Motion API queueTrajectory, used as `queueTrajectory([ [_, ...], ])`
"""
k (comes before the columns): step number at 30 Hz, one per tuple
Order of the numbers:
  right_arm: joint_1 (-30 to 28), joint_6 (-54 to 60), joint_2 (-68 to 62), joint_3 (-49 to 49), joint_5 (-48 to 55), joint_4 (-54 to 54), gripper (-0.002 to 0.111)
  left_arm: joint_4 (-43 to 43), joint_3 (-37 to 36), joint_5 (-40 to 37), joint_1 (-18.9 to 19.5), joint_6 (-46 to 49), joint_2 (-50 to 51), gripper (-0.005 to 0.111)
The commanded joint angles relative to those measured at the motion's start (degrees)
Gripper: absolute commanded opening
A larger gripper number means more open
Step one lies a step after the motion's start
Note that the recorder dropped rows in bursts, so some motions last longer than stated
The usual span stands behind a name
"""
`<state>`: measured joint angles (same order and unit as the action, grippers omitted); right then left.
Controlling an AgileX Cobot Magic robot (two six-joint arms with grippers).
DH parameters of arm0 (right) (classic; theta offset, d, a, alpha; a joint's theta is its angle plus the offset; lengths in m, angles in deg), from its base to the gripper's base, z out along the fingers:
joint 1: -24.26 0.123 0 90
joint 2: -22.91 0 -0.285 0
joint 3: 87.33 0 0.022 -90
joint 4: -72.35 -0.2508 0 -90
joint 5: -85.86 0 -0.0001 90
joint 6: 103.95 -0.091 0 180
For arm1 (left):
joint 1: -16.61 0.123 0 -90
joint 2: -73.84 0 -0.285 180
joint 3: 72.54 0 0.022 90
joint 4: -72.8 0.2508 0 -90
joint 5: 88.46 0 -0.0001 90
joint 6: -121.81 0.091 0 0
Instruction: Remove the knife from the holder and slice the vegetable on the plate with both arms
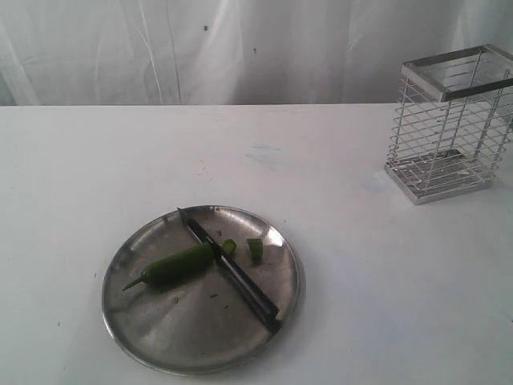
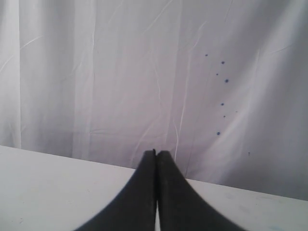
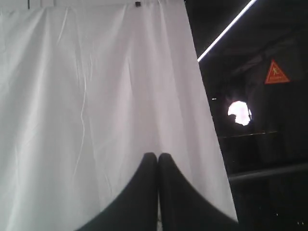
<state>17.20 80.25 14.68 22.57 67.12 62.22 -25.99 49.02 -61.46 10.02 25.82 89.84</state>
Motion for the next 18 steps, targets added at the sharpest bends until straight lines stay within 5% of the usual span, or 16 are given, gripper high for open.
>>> queueTrajectory([
  [1,-0.95,-8.06,0.44,-7.12,9.74,2.56,0.0,-1.16,-0.2,0.35,0.16,-0.06,-0.27,0.0],
  [6,-0.95,-12.68,0.44,-7.12,37.32,15.83,0.0,-1.16,-0.2,0.4,0.16,-0.06,-0.27,0.0],
  [18,3.25,-9.39,0.44,-7.12,37.64,17.7,0.0,-1.16,-0.2,0.27,0.16,-0.06,-0.27,0.0],
])
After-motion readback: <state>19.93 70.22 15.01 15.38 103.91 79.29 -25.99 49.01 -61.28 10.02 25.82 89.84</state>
